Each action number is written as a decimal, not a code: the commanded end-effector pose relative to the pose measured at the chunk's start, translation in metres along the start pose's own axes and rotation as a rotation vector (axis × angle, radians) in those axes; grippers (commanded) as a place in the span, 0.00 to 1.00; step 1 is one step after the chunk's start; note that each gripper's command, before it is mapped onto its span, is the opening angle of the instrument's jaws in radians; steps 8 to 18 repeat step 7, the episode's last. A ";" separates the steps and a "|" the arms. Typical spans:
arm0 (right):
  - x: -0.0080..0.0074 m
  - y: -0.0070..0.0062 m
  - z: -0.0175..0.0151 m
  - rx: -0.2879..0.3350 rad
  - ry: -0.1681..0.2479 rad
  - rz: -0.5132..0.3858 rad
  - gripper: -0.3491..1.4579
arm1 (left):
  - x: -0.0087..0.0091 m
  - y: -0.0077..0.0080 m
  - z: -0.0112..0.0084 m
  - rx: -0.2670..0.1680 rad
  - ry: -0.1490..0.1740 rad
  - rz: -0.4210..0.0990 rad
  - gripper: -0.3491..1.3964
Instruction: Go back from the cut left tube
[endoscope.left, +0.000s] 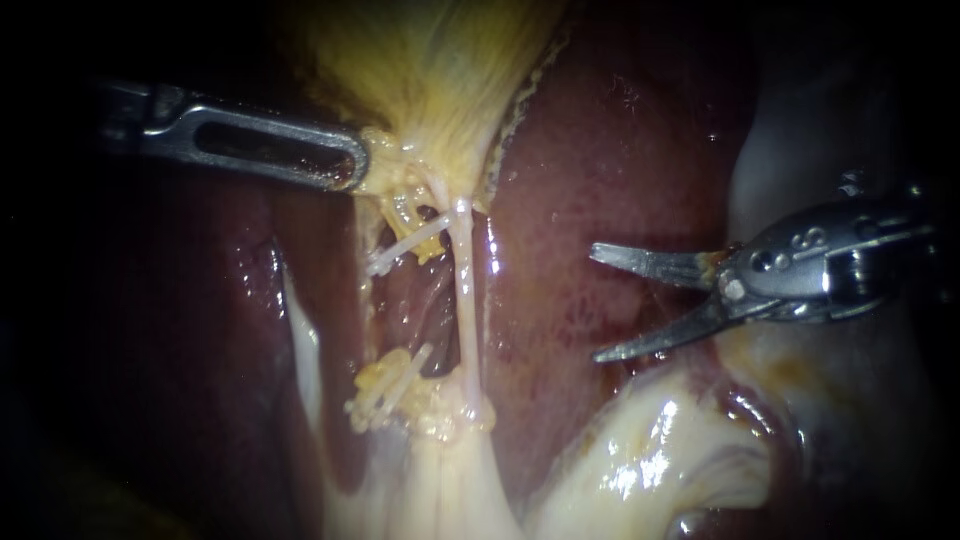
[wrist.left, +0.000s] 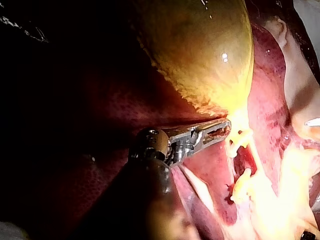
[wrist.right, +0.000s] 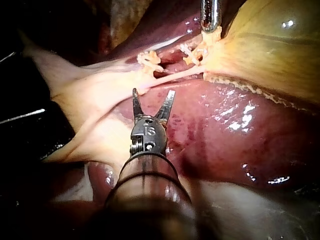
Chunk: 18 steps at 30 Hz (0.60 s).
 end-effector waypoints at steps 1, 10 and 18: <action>0.0000 0.0000 0.0000 0.000 0.001 0.000 0.99 | 0.0000 -0.0001 -0.0001 0.000 0.000 0.000 0.00; 0.0004 0.0001 0.0008 0.040 0.007 0.032 0.99 | 0.0000 0.0000 -0.0003 0.001 0.001 0.000 0.00; 0.0004 0.0001 0.0008 0.040 0.007 0.032 0.99 | 0.0000 0.0000 -0.0003 0.001 0.001 0.000 0.00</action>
